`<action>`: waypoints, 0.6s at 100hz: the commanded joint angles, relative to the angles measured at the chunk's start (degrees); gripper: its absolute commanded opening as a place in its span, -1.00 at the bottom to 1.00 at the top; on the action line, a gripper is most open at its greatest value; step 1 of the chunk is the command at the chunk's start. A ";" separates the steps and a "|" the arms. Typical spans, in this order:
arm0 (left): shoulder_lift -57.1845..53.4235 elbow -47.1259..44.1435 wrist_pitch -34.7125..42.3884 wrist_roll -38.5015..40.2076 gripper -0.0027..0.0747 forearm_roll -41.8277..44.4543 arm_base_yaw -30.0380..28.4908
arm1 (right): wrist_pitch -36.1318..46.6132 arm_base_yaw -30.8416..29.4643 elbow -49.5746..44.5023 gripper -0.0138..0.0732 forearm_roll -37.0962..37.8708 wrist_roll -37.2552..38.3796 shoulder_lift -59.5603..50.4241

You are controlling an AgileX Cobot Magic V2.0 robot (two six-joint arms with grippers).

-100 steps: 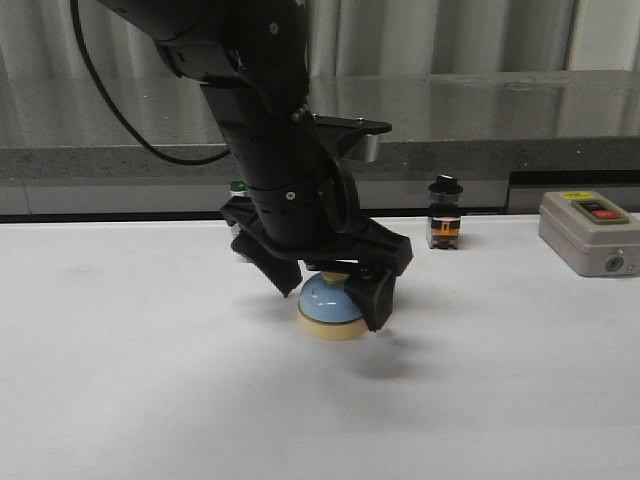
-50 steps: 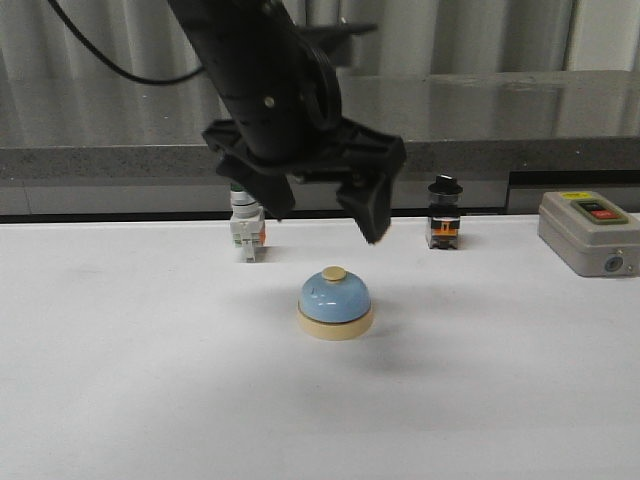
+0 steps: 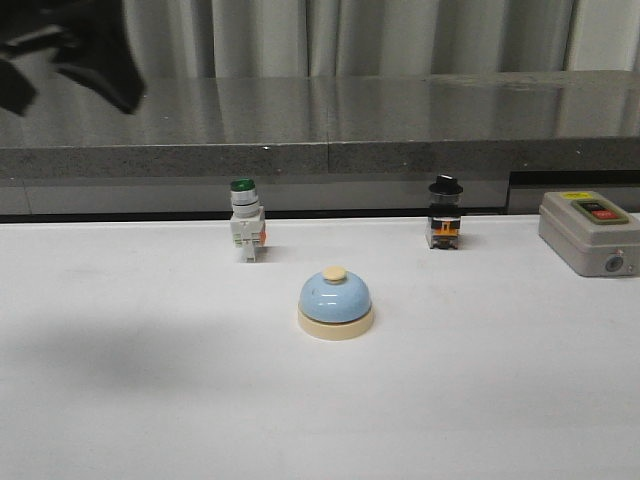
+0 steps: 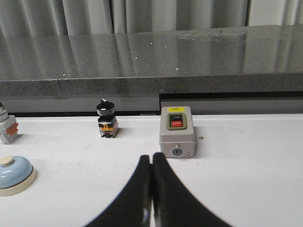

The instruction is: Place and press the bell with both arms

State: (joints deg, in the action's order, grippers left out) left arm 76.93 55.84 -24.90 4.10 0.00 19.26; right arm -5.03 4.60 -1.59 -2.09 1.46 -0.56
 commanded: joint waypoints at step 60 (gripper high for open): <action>-45.08 -19.34 -0.80 0.61 0.10 0.00 -14.58 | 4.69 0.01 0.87 -0.82 0.07 -0.24 -1.11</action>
State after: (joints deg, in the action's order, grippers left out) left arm 34.30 35.39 -28.51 4.13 0.00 4.73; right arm -5.03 4.60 -1.59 -2.09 1.46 -0.56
